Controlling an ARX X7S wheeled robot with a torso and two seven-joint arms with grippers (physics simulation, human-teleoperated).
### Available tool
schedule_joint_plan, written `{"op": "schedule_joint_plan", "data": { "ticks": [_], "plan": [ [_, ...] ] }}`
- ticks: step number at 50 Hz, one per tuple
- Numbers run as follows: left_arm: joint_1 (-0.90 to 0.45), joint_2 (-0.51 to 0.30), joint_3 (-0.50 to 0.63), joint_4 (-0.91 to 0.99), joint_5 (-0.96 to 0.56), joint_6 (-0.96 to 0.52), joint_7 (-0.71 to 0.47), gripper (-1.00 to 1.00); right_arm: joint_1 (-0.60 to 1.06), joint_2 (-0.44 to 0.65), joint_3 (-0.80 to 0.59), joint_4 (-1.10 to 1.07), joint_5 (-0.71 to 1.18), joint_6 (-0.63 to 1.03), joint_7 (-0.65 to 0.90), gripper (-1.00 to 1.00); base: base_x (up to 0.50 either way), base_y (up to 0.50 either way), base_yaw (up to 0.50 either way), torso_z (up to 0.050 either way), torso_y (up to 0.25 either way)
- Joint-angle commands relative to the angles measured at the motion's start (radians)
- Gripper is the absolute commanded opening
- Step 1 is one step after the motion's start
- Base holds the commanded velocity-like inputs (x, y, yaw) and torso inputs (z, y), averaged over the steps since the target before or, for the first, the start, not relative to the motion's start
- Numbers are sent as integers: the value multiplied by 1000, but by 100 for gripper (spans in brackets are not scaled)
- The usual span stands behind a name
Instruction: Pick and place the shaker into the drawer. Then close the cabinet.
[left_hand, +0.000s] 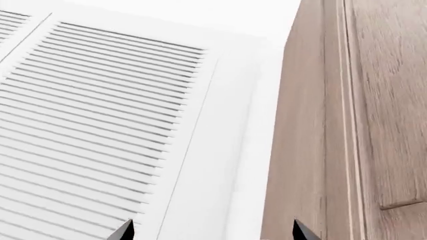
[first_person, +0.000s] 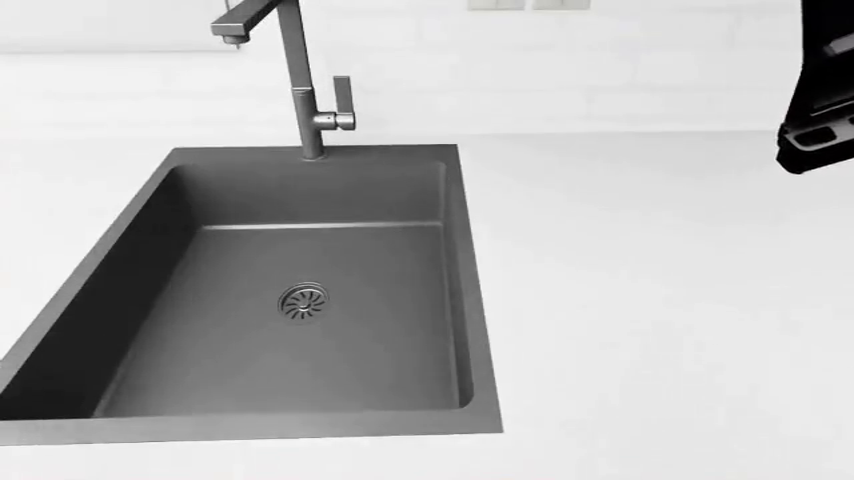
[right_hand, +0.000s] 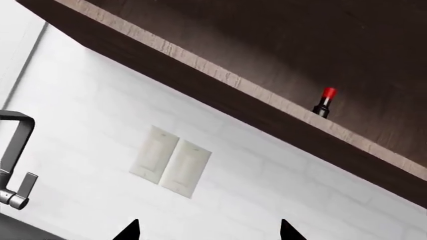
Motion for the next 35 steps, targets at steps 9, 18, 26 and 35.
{"op": "schedule_joint_plan", "data": {
  "ticks": [9, 18, 26, 35],
  "plan": [
    [-779, 458, -28, -253, 50, -313, 139, 100, -205, 47, 57, -3, -32, -102, -3, 100, 0, 0, 0, 0, 0],
    [-780, 902, -471, -354, 614, -569, 512, 100, -319, 76, 103, -20, -42, -162, -9, 100, 0, 0, 0, 0, 1],
    [-780, 1060, -513, -503, 857, -530, 748, 100, -421, 106, 165, -41, -39, -220, -9, 100, 0, 0, 0, 0, 1],
    [-779, 1130, -279, -1122, 975, -266, 995, 100, -384, 77, 116, -47, -30, -181, 14, 100, 0, 0, 0, 0, 1]
  ]
}}
